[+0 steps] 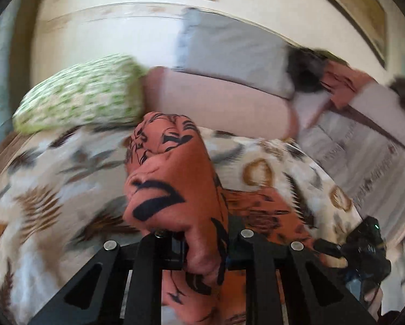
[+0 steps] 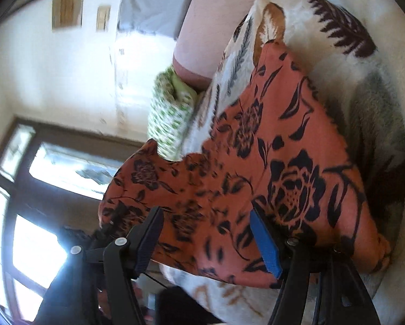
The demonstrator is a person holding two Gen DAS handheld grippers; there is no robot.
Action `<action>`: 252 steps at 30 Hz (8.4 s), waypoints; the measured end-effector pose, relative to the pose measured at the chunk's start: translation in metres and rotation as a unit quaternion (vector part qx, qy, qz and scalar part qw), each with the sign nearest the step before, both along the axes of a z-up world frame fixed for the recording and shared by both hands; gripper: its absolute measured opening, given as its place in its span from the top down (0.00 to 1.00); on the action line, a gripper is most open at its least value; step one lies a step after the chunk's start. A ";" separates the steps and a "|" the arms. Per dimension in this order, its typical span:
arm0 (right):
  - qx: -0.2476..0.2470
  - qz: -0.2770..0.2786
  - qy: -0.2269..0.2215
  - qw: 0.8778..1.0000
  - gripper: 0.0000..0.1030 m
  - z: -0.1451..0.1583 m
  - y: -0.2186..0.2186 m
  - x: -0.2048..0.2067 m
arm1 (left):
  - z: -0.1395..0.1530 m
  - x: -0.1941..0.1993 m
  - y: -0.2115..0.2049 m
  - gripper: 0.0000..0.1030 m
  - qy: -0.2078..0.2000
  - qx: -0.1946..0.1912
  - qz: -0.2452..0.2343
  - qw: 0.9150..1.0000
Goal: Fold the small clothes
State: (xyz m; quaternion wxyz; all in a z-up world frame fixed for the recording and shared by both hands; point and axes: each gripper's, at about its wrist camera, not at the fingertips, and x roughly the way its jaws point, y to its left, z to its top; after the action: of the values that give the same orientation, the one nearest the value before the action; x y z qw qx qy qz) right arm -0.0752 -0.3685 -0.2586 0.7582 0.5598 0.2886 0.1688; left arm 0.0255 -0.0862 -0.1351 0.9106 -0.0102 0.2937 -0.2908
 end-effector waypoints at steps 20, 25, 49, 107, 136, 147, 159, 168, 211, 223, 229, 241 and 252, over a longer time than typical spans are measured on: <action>0.090 -0.094 -0.035 0.991 0.21 0.004 -0.061 -0.025 | -0.020 -0.076 -0.069 0.23 -0.034 0.062 -0.148 0.986; 0.028 -0.075 0.000 0.997 0.18 0.011 -0.043 -0.011 | -0.058 -0.027 -0.035 0.23 0.068 0.105 -0.036 0.991; -0.235 -0.116 0.059 0.963 0.89 0.066 -0.036 -0.022 | -0.088 -0.043 -0.062 0.23 0.094 0.144 -0.071 0.983; -0.239 -0.052 0.130 0.961 0.57 0.031 0.002 -0.005 | -0.097 -0.040 -0.057 0.18 0.096 0.207 -0.056 0.972; -0.258 -0.048 0.053 0.963 0.54 0.089 -0.024 0.021 | -0.048 0.006 -0.064 0.14 0.093 0.169 -0.031 0.981; -0.201 -0.048 0.122 0.971 0.37 0.056 -0.055 0.135 | -0.090 0.091 -0.098 0.14 0.127 0.197 0.021 0.972; -0.188 -0.056 0.154 0.968 0.37 0.033 -0.062 0.133 | -0.092 0.066 -0.093 0.13 0.128 0.209 0.011 0.970; -0.191 -0.036 0.109 0.975 0.29 0.061 -0.028 0.053 | -0.095 -0.001 -0.076 0.13 0.098 0.225 -0.025 0.969; -0.242 -0.031 0.107 0.964 0.29 0.035 -0.008 0.027 | -0.101 -0.008 -0.067 0.03 0.111 0.220 -0.001 0.969; -0.173 -0.081 0.044 0.981 0.24 0.049 -0.064 -0.007 | -0.070 0.024 -0.055 0.03 0.179 0.137 -0.011 0.974; -0.124 -0.092 0.077 0.985 0.24 0.025 -0.086 0.000 | -0.089 0.049 -0.057 0.03 0.251 0.099 -0.020 0.963; -0.177 -0.057 0.129 0.974 0.16 0.004 -0.078 0.039 | -0.125 0.059 -0.075 0.03 0.333 0.068 -0.074 0.938; -0.133 0.044 0.061 0.988 0.14 0.007 -0.046 0.053 | -0.126 0.073 -0.068 0.12 0.346 0.008 -0.079 0.935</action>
State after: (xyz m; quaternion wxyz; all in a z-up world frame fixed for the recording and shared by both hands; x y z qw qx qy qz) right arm -0.0218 -0.4142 -0.2520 0.7986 0.4502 0.3782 0.1282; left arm 0.0985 -0.1541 -0.2614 0.7268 -0.0798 0.5928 -0.3377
